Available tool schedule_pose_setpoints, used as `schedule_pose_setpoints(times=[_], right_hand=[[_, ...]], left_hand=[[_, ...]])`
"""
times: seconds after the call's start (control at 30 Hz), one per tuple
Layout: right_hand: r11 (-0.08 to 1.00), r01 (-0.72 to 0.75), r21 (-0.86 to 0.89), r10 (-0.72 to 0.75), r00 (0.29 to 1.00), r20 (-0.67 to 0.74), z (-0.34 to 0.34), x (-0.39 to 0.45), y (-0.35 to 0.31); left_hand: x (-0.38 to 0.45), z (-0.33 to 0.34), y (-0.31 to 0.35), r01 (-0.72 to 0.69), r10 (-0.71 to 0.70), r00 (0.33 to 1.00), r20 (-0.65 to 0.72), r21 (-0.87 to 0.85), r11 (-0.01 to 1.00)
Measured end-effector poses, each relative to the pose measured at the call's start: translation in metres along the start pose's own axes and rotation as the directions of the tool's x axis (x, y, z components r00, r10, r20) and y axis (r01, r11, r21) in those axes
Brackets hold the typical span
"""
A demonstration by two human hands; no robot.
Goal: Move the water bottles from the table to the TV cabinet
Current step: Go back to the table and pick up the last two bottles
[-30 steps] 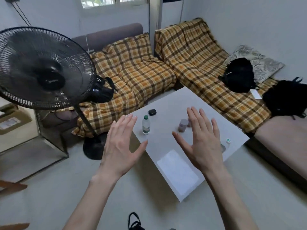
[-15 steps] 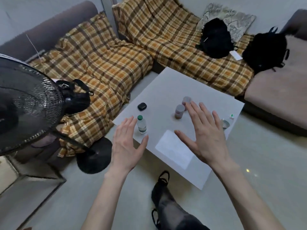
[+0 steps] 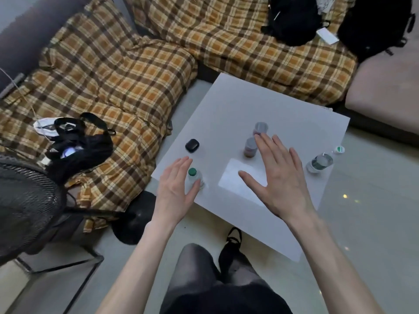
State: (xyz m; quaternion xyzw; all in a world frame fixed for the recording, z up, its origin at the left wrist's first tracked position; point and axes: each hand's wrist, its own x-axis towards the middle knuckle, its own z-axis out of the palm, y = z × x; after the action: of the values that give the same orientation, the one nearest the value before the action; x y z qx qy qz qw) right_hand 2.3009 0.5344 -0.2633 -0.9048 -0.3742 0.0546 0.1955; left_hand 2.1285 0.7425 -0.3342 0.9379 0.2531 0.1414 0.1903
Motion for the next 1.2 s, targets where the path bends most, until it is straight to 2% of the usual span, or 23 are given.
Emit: schedule_pose_setpoints(times=[0.3,0.57,0.8,0.97,1.2], right_hand=[[0.991,-0.131,0.004,0.130,0.987,0.092,0.038,0.028,0.000],[0.981,-0.193,-0.038,0.196,0.968,0.157,0.063,0.053,-0.019],[0.954,-0.270,-0.131,0.289,0.943,0.162,0.064,0.080,-0.014],[0.945,-0.304,-0.118,0.321,0.933,0.162,0.062,0.086,-0.009],[0.911,-0.400,-0.100,0.410,0.906,0.103,0.041,0.067,0.030]], left_hand=[[0.046,0.066,-0.053,0.108,-0.123,0.946,0.300,0.066,0.992],[0.077,0.116,-0.096,0.107,-0.154,0.812,0.563,0.116,0.987],[0.095,0.135,-0.116,0.066,-0.062,0.777,0.627,0.017,0.998],[0.112,0.139,-0.113,0.055,-0.038,0.719,0.693,-0.002,0.998],[0.130,0.142,-0.064,-0.007,0.042,0.731,0.682,-0.053,0.999]])
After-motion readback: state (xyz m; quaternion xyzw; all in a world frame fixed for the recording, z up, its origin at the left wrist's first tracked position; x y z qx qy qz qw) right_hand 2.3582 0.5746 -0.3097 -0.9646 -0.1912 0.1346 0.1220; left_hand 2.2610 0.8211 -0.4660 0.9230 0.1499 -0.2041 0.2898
